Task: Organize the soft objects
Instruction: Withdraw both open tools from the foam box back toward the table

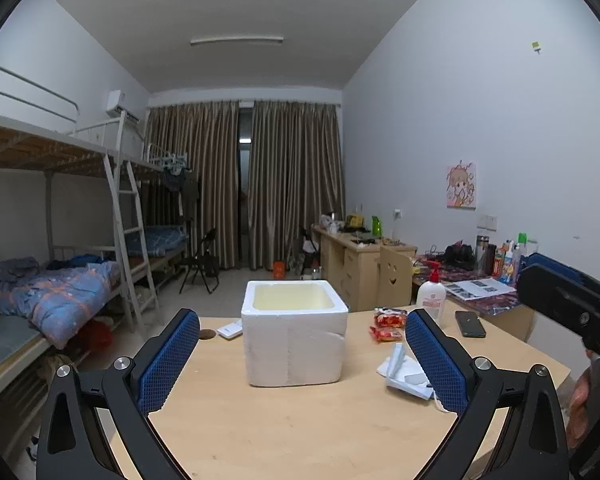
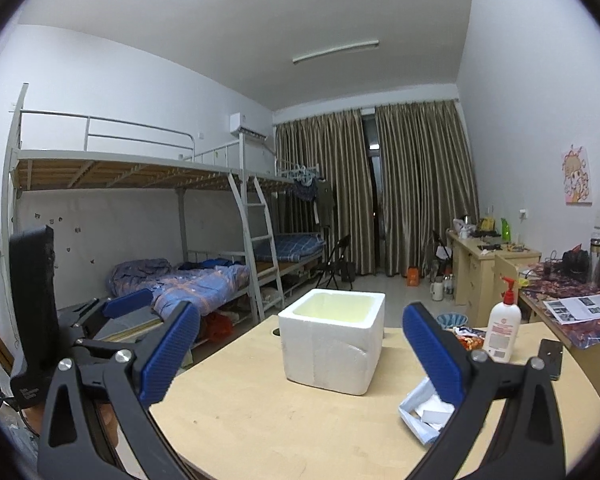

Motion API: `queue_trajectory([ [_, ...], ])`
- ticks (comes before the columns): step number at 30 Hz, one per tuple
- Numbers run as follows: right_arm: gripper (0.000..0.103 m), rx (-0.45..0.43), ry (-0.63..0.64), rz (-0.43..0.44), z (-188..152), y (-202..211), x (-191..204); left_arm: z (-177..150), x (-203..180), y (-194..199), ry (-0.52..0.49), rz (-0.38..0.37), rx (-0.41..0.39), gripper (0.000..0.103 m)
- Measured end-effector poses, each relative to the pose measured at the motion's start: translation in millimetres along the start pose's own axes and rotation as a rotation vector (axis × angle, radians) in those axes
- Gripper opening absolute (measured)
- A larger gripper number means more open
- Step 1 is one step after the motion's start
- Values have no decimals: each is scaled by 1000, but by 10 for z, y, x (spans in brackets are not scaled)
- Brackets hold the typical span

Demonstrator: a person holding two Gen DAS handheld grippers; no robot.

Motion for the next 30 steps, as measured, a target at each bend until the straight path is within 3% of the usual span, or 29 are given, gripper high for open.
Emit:
queue_trajectory([
  [14, 103, -86, -17, -106, -142, 656, 23, -140, -174, 622, -27, -43, -47, 103],
  [23, 103, -97, 32, -158, -205, 869, 64, -164, -280, 763, -29, -63, -64, 103],
  [30, 103, -70, 43, -208, -333, 883, -17, -334, -457, 676, -34, -129, -44, 103],
])
Point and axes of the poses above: each gripper's, at about its wrist camera, not at the fingertips, and y roughly against the way its jaws point, x to its left, z to its top, the point moved 3 cm from there along -y, roughly the way its jaws point, and after that the axes turned 6 degrees about -x, right-handed, at the moved point
